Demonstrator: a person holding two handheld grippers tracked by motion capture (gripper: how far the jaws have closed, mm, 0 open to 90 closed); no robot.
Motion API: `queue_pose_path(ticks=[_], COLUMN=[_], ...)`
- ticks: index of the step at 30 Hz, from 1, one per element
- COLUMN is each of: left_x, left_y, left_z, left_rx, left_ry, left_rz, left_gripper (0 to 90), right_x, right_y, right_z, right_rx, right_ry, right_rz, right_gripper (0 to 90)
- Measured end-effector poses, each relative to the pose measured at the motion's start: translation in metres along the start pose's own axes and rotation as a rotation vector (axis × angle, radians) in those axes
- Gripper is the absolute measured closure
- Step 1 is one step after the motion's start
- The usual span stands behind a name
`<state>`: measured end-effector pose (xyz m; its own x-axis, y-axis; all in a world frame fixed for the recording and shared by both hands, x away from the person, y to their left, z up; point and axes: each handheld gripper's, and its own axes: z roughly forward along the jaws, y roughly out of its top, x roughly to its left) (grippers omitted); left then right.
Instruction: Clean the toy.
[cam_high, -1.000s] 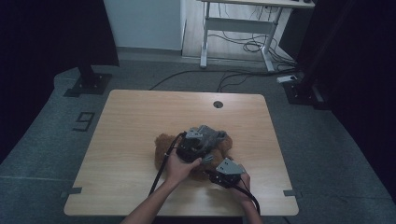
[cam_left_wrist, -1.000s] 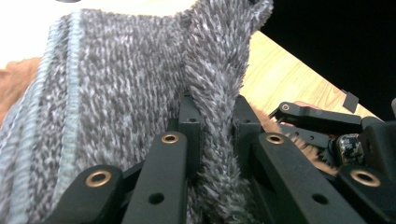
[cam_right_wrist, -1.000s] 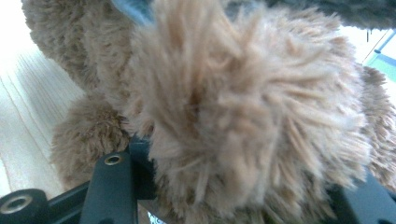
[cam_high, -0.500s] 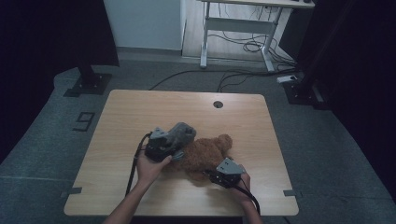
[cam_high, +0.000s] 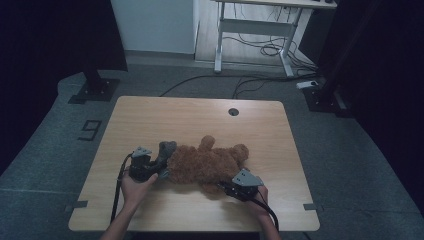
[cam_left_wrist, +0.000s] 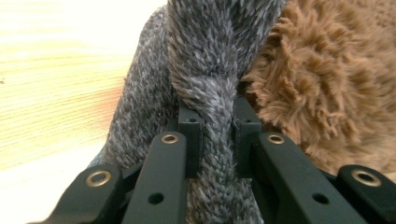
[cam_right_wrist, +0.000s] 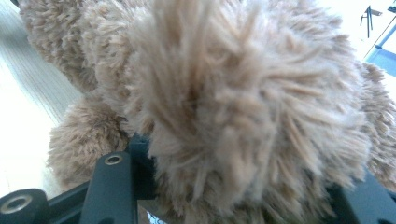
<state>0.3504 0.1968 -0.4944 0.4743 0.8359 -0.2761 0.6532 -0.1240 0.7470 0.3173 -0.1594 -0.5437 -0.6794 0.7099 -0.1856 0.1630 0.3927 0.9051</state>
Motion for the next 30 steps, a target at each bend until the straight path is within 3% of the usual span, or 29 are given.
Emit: queue_pose_path(ticks=[3,6,9,15,20,24,28,30], left_x=[-0.015,-0.038,-0.06,-0.127,-0.172,-0.184,-0.171,-0.167], left_y=[0.012,0.027,0.04,0.059,0.066,0.062,0.055,0.054], left_z=[-0.007,-0.01,-0.006,0.024,0.051,0.074,0.08,0.077], left_rx=[-0.038,-0.062,-0.076,-0.052,-0.017,0.058,0.064,0.059], left_ry=[-0.019,-0.036,-0.076,-0.151,-0.209,-0.208,-0.241,-0.24], left_rz=[0.034,0.094,0.123,0.249,0.306,0.331,0.271,0.266], left_gripper=[79.0,79.1,79.4,79.4,79.4,79.2,79.2,79.2], right_x=[-0.001,-0.001,-0.001,-0.001,-0.001,-0.001,-0.001,-0.001], right_y=[0.0,0.0,-0.001,-0.001,-0.001,-0.001,-0.002,-0.001], right_z=[0.0,0.0,0.0,0.0,-0.001,-0.001,0.0,0.0], right_rx=[-0.003,-0.003,-0.003,-0.005,-0.003,-0.002,0.0,-0.001], right_ry=[-0.001,0.002,0.002,0.005,0.007,0.006,0.009,0.009], right_rz=[0.009,0.011,0.01,0.012,0.015,0.017,0.017,0.015], right_gripper=[44.2,44.2,44.2,44.1,44.1,44.1,43.8,43.7])
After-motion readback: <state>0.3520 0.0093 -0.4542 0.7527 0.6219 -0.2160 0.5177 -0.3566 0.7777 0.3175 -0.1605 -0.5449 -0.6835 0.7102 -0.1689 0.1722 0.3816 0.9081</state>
